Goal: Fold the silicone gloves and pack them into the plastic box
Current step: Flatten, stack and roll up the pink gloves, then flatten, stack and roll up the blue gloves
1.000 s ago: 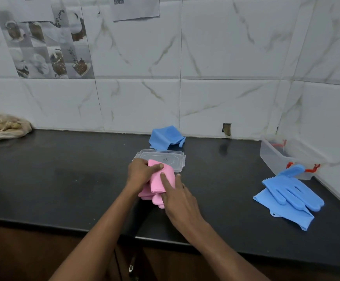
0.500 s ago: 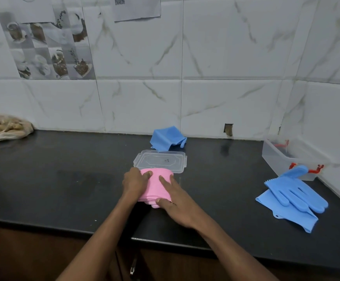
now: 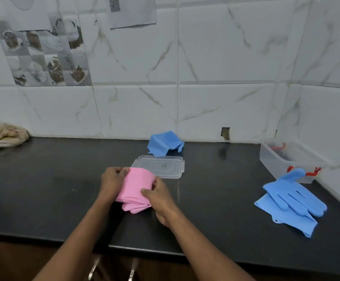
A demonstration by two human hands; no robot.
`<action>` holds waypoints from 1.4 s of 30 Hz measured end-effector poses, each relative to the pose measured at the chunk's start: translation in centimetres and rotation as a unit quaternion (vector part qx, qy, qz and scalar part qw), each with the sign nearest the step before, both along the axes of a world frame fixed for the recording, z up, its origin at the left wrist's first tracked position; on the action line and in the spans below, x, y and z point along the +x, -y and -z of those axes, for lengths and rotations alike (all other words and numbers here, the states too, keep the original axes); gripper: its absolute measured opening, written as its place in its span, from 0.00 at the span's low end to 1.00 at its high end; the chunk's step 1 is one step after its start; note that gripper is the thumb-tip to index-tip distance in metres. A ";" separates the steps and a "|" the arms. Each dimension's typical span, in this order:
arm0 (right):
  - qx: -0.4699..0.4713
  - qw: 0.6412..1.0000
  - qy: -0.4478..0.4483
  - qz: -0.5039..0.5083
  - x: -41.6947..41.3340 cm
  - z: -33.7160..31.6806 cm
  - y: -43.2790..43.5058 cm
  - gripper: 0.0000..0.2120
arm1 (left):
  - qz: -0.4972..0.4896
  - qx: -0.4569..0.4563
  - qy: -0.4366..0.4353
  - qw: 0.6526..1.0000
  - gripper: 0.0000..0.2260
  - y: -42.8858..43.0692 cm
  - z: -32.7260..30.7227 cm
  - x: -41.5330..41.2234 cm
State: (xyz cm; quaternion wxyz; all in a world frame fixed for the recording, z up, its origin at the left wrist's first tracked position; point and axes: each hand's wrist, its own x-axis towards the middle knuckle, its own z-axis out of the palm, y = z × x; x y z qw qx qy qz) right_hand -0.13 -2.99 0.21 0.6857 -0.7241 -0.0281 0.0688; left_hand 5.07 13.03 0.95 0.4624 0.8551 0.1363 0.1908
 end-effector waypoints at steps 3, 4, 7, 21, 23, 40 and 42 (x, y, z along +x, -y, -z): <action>-0.041 0.999 0.021 0.000 -0.2 0.3 -0.7 0.28 | 0.010 0.042 0.004 0.999 0.12 -0.5 0.6 0.0; -0.095 0.995 0.036 0.013 -0.4 0.4 -0.9 0.30 | 0.024 0.067 -0.006 0.997 0.12 -0.3 0.9 0.0; -0.286 0.952 0.109 0.011 -0.8 0.7 -0.9 0.32 | 0.035 0.169 -0.048 0.984 0.13 0.6 0.9 -0.2; -0.346 0.915 0.196 -0.065 -2.6 -1.3 8.3 0.16 | 0.205 0.466 -0.141 0.849 0.22 3.8 1.8 -0.1; -0.362 0.910 0.202 -0.017 -2.6 -1.7 11.3 0.17 | 0.202 0.448 -0.147 0.858 0.24 4.2 2.0 -0.4; -0.620 0.745 0.018 0.247 -2.4 -1.8 31.8 0.13 | 0.318 0.240 0.041 0.916 0.18 19.5 -0.3 -7.0; -0.588 0.744 0.066 0.310 -2.6 -2.6 32.9 0.12 | 0.332 0.229 0.028 0.915 0.17 20.3 -0.4 -7.0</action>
